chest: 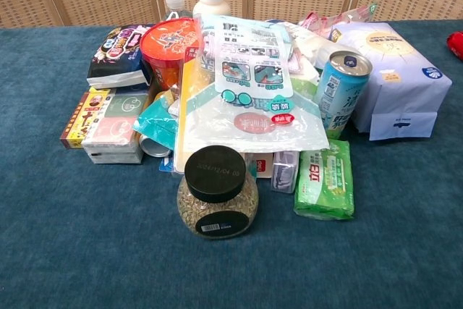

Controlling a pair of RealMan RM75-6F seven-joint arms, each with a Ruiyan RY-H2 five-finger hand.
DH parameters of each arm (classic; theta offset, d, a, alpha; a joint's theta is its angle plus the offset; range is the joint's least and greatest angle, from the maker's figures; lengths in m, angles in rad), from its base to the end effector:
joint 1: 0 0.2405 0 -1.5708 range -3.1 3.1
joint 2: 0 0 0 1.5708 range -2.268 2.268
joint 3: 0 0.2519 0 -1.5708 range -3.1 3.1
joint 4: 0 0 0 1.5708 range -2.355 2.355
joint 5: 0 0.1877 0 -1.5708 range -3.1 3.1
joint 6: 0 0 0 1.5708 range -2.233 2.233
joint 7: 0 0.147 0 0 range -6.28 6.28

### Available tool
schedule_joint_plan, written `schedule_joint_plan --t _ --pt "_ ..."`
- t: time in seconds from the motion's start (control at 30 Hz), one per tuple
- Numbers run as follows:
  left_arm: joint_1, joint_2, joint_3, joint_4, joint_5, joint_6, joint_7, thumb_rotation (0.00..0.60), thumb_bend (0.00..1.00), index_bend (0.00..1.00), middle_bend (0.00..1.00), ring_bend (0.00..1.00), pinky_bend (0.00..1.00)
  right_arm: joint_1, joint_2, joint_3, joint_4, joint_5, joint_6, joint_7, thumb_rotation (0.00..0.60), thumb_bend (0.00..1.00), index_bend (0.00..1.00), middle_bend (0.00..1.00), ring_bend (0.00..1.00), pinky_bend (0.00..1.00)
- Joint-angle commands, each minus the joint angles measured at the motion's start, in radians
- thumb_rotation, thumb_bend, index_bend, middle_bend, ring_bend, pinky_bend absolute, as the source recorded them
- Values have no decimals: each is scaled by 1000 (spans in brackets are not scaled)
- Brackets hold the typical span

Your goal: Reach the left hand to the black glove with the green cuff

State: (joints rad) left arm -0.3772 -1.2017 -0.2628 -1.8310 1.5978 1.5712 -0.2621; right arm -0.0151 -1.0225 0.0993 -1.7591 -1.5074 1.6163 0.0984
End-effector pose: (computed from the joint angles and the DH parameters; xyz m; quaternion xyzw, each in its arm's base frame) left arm -0.1493 0.2622 0.1858 -0.5083 -0.3492 -0.7028 0.3546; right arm -0.2819 -0.1594 0.2188 0.5158 -0.3993 0.4599 0.6025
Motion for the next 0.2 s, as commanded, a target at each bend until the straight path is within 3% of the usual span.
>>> schedule_joint_plan --t 0.03,0.2 --pt "27 13 -36 -15 26 78 -53 600 448 671 832 962 834 6 -8 3 6 3 -7 5 565 221 0 74 0 0" --pt "32 24 -32 -15 30 83 -59 600 441 668 829 956 831 17 -11 5 1 -1 -21 -9 564 220 0 74 0 0"
